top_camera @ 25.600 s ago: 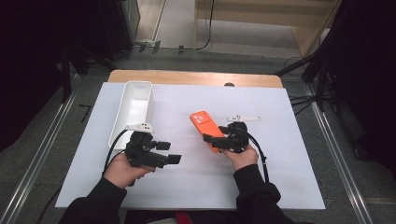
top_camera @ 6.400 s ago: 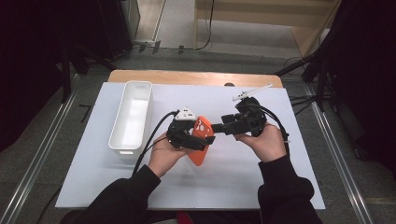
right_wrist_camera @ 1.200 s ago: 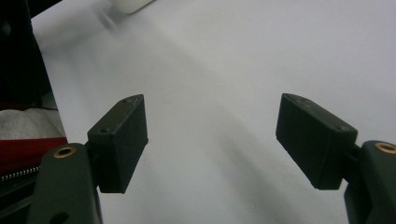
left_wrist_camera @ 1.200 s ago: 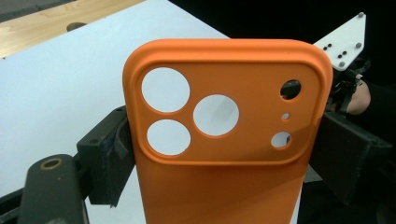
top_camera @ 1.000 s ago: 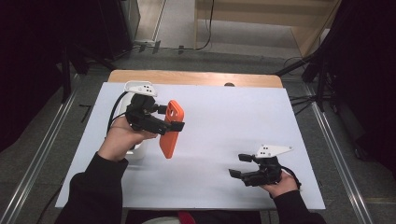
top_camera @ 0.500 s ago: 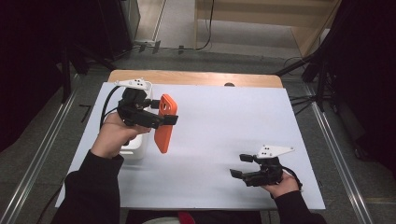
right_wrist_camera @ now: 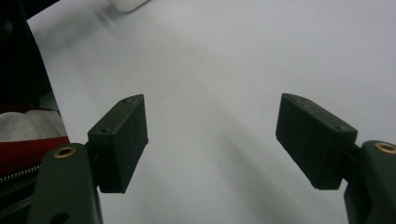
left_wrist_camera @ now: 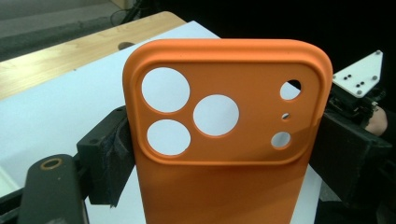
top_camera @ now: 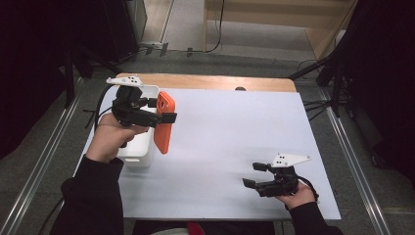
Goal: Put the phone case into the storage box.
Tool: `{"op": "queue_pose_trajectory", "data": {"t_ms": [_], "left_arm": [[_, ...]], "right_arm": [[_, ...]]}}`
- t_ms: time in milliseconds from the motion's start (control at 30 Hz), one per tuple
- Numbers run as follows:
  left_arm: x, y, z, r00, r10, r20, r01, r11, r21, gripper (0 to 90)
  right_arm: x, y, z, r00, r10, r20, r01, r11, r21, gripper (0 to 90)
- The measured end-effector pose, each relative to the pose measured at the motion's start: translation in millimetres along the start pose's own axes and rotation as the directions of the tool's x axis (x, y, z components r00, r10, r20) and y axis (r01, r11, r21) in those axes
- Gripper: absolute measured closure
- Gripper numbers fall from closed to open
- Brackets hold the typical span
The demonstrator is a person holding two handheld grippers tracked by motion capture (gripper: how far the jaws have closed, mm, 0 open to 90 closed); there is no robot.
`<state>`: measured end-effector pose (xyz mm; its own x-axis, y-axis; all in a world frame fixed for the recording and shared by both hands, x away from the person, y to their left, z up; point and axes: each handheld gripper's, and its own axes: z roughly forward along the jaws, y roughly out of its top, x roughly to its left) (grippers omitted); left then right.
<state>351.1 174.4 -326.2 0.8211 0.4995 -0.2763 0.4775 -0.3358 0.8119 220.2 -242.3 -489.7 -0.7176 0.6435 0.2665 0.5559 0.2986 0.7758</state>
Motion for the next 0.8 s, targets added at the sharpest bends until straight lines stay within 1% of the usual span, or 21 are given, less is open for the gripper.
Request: {"op": "queue_pose_trajectory", "data": {"t_ms": [233,400,600,733,800], "left_arm": [[5.0,0.2,-9.5,0.9998,-0.009,-0.018,0.009,0.9998,-0.015,16.2],[9.7,-1.0,-16.0,0.9992,-0.026,-0.031,0.026,0.9994,-0.024,16.2],[14.4,-2.3,-24.0,0.9966,-0.042,-0.071,0.040,0.9986,-0.034,16.2],[18.3,-3.1,-29.2,0.9937,-0.052,-0.100,0.048,0.9980,-0.042,16.2],[20.5,-3.7,-31.5,0.9926,-0.060,-0.105,0.055,0.9972,-0.050,16.2]], "right_arm": [[0.1,0.1,-0.5,1.0000,0.003,-0.001,-0.003,1.000,-0.002,23.7],[0.1,0.2,0.3,1.0000,0.001,-0.004,-0.001,1.000,0.004,23.7],[0.1,0.3,0.9,0.9999,0.002,-0.010,-0.002,1.000,0.008,23.7],[0.3,0.2,1.3,0.9999,0.001,-0.010,-0.001,1.000,0.008,23.7],[0.3,0.1,1.5,0.9999,0.001,-0.010,-0.001,1.000,0.009,23.7]]}}
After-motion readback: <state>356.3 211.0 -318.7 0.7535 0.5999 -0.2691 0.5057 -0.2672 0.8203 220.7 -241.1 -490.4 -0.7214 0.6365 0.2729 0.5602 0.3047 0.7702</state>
